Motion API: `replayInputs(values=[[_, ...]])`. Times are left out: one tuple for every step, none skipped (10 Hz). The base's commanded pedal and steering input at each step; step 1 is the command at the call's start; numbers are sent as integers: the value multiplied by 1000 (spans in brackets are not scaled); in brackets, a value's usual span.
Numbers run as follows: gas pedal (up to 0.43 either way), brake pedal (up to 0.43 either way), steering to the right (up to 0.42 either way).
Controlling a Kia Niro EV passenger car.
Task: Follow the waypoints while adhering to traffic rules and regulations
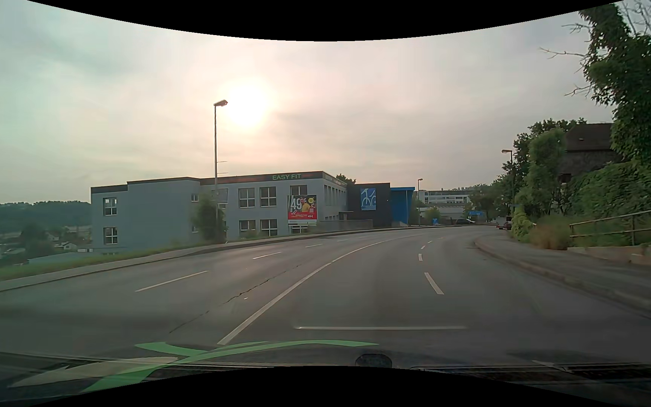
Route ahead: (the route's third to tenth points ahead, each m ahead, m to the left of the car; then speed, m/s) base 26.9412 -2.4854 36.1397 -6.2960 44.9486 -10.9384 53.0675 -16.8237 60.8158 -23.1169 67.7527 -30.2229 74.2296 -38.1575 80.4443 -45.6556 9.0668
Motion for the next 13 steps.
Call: replayInputs(values=[[47,0,48],[47,0,50],[47,0,53],[47,0,55],[47,0,55],[47,0,55],[47,0,55],[59,0,55],[59,0,55],[59,0,56],[59,0,56],[59,0,57],[59,0,59]])
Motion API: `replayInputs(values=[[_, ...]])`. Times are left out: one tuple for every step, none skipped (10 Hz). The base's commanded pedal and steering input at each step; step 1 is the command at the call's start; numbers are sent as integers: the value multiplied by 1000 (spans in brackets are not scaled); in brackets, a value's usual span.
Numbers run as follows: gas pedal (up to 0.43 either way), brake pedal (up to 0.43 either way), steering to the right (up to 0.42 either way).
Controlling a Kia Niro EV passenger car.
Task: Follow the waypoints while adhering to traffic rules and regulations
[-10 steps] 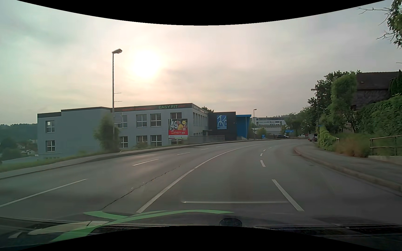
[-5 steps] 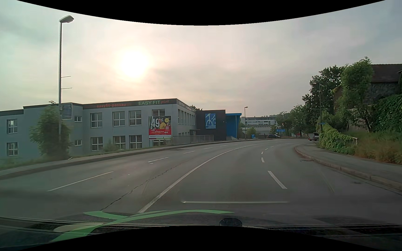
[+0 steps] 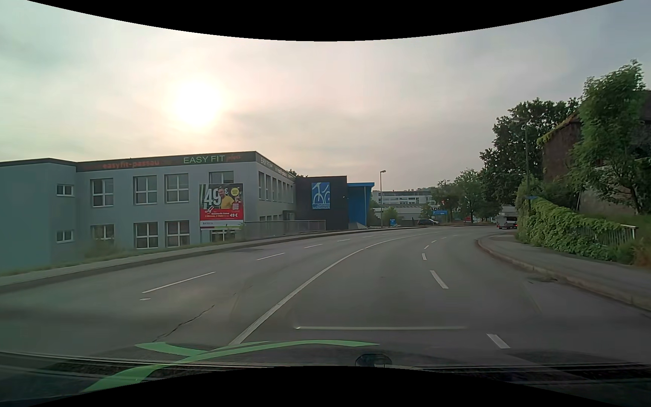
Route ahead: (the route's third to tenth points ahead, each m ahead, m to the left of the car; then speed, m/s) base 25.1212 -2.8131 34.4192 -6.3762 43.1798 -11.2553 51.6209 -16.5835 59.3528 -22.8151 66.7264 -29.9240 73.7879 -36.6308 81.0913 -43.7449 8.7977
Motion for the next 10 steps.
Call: replayInputs(values=[[59,0,59],[59,0,59],[59,0,59],[59,0,58],[59,0,56],[59,0,56],[59,0,55],[59,0,56],[59,0,55],[59,0,55]])
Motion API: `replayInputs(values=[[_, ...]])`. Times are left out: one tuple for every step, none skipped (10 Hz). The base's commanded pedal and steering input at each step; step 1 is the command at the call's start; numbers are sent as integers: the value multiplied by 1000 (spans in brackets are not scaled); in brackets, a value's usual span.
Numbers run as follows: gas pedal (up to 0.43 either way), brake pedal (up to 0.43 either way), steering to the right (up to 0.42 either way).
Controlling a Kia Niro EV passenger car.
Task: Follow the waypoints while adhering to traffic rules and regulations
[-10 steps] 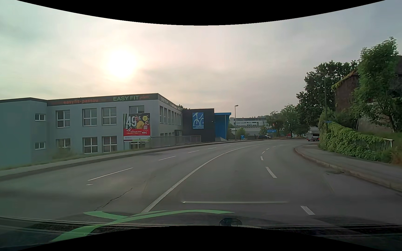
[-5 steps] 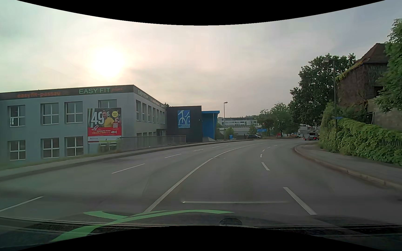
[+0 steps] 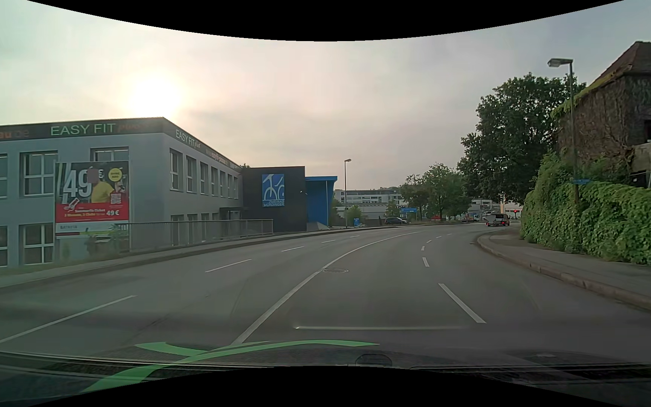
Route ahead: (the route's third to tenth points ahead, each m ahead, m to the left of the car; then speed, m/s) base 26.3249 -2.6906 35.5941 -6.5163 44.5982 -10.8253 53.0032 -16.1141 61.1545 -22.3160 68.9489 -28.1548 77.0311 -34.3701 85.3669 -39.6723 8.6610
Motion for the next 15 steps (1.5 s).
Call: replayInputs(values=[[59,0,57],[59,0,58],[59,0,59],[59,0,59],[59,0,59],[59,0,59],[59,0,59],[59,0,58],[59,0,58],[59,0,58],[59,0,58],[59,0,58],[59,0,58],[59,0,57],[59,0,58]])
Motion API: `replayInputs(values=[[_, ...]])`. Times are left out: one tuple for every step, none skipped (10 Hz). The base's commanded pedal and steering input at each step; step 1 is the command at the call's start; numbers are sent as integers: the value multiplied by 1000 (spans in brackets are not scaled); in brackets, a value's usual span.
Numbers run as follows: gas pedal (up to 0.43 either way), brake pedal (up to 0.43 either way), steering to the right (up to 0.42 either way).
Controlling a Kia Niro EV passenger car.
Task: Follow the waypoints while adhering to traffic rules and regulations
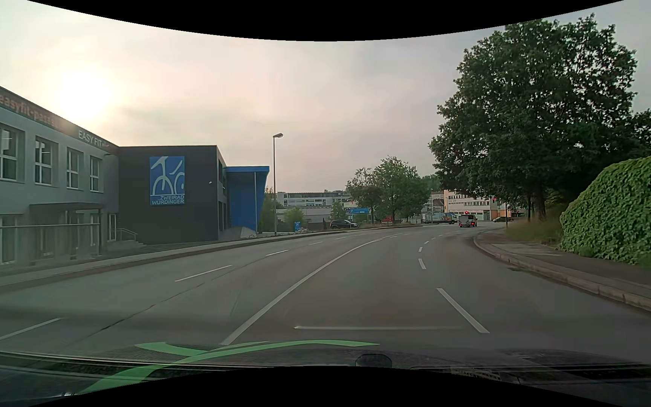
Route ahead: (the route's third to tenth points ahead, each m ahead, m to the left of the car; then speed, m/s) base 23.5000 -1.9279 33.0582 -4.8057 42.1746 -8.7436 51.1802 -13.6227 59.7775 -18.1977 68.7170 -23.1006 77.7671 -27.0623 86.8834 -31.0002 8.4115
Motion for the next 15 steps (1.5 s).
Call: replayInputs(values=[[59,0,58],[59,0,57],[59,0,58],[59,0,57],[59,0,56],[59,0,53],[59,0,49],[67,0,46],[67,0,41],[79,0,38],[87,0,38],[98,0,38],[98,0,38],[98,0,40],[98,0,43]])
